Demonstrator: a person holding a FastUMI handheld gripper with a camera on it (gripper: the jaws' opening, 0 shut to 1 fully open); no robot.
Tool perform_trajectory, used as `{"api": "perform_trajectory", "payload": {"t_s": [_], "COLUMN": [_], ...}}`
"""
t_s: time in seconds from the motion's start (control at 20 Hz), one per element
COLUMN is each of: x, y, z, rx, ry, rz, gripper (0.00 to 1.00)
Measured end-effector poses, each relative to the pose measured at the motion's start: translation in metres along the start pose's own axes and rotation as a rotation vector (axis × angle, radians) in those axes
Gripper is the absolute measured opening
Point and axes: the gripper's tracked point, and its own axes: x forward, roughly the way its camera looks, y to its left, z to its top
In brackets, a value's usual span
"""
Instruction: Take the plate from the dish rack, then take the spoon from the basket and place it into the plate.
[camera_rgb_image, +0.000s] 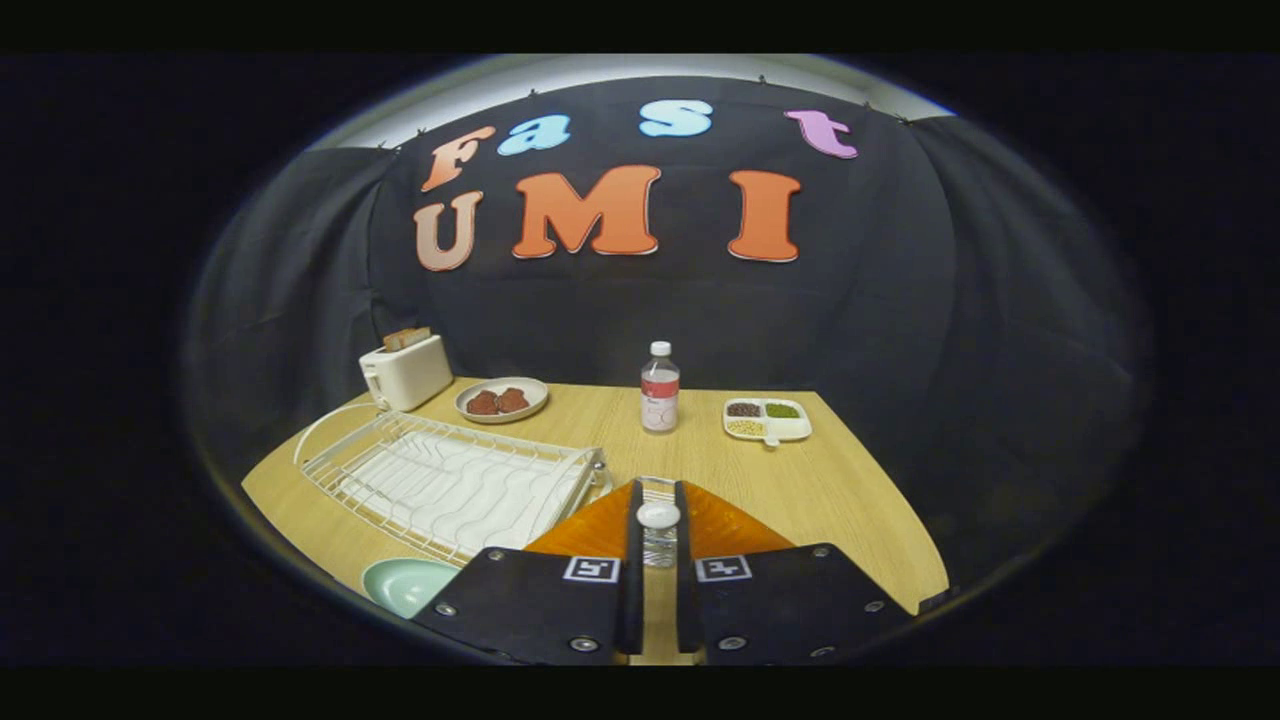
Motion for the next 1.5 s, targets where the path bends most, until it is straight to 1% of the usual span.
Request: {"api": "perform_trajectory", "payload": {"t_s": [0.2, 0.35, 0.55, 0.8, 0.95, 1.3, 1.5], "x": [-0.028, -0.048, -0.069, -0.093, -0.092, -0.071, -0.065], "y": [0.011, 0.022, 0.047, 0.085, 0.109, 0.164, 0.187], "z": [0.023, 0.031, 0.024, 0.011, -0.003, -0.039, -0.065], "rx": [0.023, 0.039, 0.083, 0.061, 0.048, 0.066, 0.015], "ry": [-0.026, -0.035, -0.003, 0.028, 0.055, 0.134, 0.179], "rz": [0.043, 0.080, 0.158, 0.271, 0.335, 0.464, 0.512], "gripper": [0.13, 0.13, 0.13, 0.13, 0.13, 0.13, 0.13]}}
